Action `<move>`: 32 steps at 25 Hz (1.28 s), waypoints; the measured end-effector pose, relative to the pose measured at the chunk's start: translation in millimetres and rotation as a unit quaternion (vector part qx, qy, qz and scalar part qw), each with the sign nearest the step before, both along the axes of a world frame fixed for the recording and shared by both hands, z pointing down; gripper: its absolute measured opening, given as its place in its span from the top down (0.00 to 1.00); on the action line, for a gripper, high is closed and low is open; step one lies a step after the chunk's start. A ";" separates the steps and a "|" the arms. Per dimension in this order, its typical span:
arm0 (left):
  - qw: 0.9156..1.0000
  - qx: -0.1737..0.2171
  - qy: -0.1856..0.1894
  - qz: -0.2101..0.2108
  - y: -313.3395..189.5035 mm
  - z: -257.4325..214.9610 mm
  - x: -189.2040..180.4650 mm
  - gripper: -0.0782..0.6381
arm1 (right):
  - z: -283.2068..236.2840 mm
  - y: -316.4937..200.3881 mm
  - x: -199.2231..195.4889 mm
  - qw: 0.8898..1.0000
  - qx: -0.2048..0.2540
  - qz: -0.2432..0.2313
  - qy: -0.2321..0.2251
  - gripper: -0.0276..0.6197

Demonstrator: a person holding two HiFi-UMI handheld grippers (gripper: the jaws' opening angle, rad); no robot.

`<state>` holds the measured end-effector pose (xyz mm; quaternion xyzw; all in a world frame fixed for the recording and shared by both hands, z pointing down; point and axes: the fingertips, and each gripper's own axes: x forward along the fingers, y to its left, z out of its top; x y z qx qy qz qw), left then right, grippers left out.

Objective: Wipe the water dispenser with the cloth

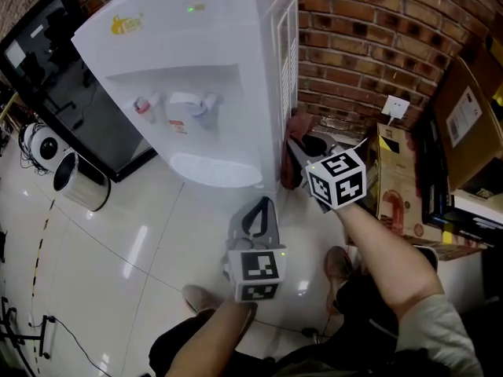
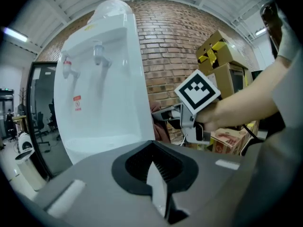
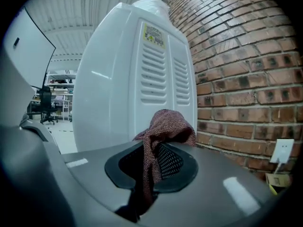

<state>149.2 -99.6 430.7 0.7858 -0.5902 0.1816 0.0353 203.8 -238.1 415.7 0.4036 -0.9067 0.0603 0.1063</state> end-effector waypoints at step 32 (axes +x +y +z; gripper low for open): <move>0.985 -0.156 0.053 -0.043 -4.3 198.8 13.5 0.89 | 288.1 -7.3 0.8 0.959 -0.272 0.026 0.071 0.87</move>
